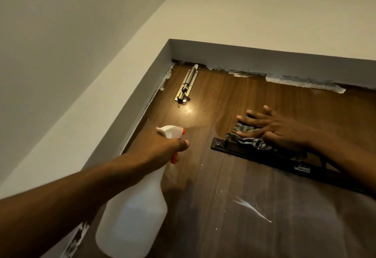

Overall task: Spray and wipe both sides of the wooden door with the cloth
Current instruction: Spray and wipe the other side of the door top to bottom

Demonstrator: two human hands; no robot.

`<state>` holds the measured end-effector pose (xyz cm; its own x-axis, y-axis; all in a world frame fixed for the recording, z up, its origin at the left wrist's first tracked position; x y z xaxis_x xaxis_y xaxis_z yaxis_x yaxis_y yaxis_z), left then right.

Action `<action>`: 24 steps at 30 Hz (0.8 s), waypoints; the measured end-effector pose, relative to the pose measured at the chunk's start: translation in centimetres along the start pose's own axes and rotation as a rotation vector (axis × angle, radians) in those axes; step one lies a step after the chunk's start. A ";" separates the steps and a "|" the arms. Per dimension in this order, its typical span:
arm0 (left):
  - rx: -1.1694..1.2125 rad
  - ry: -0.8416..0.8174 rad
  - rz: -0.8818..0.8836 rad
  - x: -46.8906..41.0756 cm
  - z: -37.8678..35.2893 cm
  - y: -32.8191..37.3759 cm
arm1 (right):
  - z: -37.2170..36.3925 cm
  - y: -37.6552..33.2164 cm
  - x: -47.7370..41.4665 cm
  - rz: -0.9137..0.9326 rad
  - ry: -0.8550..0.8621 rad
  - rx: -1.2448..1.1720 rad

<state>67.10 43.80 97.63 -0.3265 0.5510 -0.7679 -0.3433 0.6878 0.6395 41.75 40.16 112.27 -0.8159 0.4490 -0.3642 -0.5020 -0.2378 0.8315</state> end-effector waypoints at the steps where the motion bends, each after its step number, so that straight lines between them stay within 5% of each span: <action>1: -0.020 0.017 -0.006 -0.1 0.6 0.0 | 0.1 0.0 -0.4 0.000 0.005 0.041; 10: -0.065 0.084 -0.038 -0.9 2.4 -0.5 | 2.4 -3.1 -12.0 -0.074 0.093 0.074; 15: -0.005 0.093 -0.055 -2.1 3.4 -0.9 | 2.2 -8.4 -17.3 -0.264 0.179 -0.031; 21: -0.022 0.029 -0.069 -2.3 6.2 -2.4 | -1.1 -16.5 -12.7 -0.382 0.364 0.013; 24: -0.037 -0.028 -0.046 -2.4 7.5 -3.6 | -0.4 -14.4 -8.6 -0.641 0.439 0.091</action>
<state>75.72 43.55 96.89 -0.2845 0.5325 -0.7972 -0.3904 0.6952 0.6036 55.90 39.32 103.29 -0.4227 0.0885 -0.9020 -0.9038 0.0325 0.4267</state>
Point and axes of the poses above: each hand's wrist, its own x-axis away from the middle knuckle, its own z-axis out of the back of the hand, y = z × x, the point moved 10 cm from there along -x, towards the middle knuckle, and after that the axes turned 4 degrees about z, right-handed, at the moved point
